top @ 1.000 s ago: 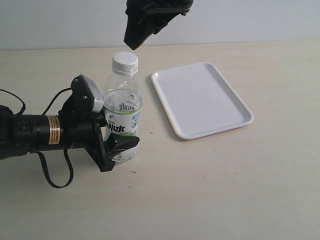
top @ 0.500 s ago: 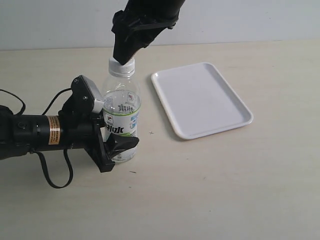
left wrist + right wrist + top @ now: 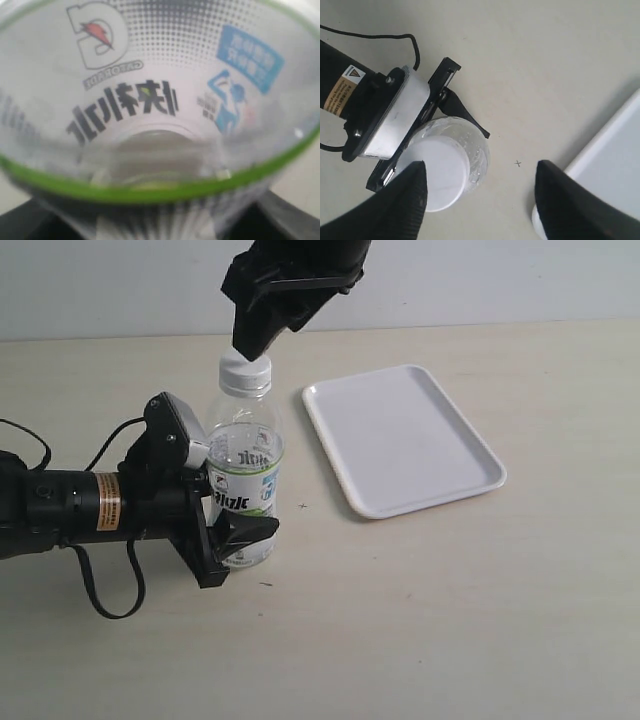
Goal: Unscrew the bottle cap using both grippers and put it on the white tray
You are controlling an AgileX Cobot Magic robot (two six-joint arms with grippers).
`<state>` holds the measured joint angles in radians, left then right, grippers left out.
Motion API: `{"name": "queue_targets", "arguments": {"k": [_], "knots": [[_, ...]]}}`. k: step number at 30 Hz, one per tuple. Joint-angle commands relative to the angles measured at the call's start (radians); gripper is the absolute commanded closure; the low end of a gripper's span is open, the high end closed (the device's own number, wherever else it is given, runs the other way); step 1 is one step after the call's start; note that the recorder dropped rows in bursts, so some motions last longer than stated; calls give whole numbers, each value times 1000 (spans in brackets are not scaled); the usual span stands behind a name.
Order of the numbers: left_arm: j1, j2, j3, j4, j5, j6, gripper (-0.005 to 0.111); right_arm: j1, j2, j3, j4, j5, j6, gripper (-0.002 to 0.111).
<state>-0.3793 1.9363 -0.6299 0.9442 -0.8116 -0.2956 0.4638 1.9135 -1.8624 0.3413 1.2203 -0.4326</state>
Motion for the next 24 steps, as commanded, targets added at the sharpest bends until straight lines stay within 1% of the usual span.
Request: {"name": "queue_targets", "arguments": {"k": [1, 19, 24], "knots": [[-1, -16, -10, 11, -42, -7, 107, 1, -26, -9, -5, 1, 40, 49], [-1, -16, -10, 11, -42, -8, 107, 1, -4, -9, 11, 1, 103, 49], [-1, -16, -10, 11, -42, -8, 107, 1, 2, -9, -52, 1, 131, 49]]}}
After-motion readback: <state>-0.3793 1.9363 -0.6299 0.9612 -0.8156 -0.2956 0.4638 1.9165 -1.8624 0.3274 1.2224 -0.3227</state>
